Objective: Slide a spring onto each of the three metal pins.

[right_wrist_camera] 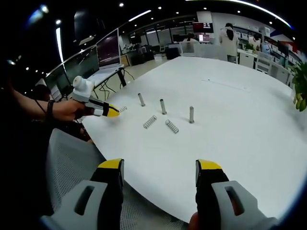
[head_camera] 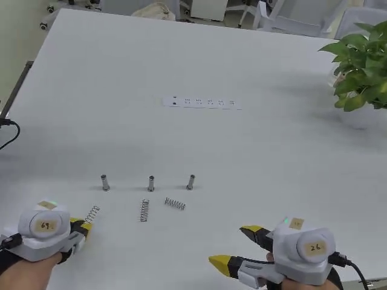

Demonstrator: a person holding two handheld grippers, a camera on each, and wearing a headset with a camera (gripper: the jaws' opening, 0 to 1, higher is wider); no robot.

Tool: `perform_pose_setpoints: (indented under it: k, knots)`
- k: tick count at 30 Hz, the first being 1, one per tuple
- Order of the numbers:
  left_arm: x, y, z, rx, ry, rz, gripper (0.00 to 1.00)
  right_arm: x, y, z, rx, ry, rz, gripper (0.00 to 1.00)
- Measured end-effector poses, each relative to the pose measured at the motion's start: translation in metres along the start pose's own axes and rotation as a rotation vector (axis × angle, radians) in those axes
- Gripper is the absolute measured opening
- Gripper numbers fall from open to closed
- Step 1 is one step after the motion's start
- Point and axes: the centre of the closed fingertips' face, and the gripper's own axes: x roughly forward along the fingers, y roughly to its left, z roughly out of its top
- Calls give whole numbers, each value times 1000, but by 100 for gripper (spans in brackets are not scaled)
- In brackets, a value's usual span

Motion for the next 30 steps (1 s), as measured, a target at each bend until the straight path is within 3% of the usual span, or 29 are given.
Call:
perform_pose_setpoints:
  k: [13,17,30]
  knots:
    - [-21,-12,0,28,-31,-19,3,10,11,6,-39,14,52,59]
    - [-25,-22,2,57,-40,-40,2,13,13,7,-55,20,66,58]
    - [-39,-45,19,127,-81,-91,2,21,23,15,-99,29,102,58]
